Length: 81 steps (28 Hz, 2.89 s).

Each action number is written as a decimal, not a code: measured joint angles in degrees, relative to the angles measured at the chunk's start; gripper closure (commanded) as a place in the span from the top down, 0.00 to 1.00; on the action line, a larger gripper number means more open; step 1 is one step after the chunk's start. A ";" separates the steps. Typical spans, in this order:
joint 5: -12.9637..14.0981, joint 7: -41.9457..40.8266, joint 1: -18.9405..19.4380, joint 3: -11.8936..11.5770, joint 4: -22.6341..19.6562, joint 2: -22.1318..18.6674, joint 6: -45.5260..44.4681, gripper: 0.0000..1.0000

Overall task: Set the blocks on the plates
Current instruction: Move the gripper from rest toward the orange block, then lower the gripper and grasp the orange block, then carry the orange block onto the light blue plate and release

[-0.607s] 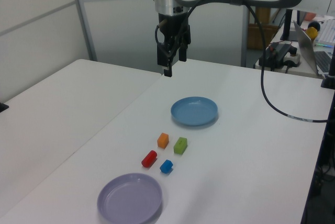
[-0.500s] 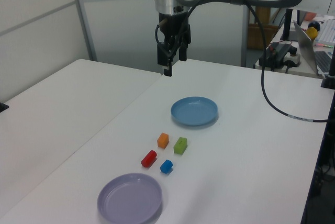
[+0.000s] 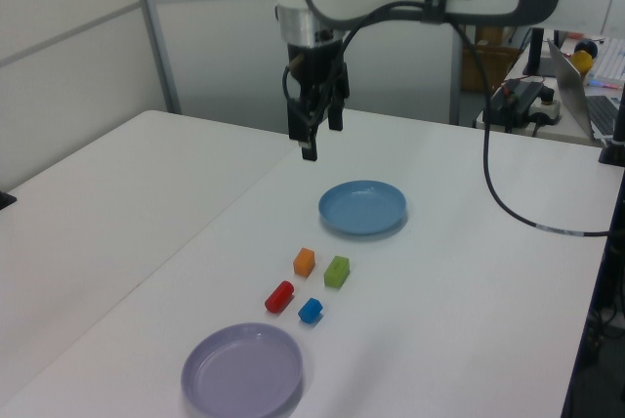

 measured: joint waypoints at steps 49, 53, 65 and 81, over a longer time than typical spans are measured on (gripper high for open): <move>-13.33 -0.01 -3.78 -0.63 -3.39 28.75 31.56 1.00; -13.77 -0.01 -4.19 -0.64 -3.49 29.41 32.02 0.81; -13.99 -0.01 -4.25 -0.64 -3.97 29.81 32.03 0.00; -10.72 0.00 -5.20 -1.16 -1.15 26.65 32.85 0.00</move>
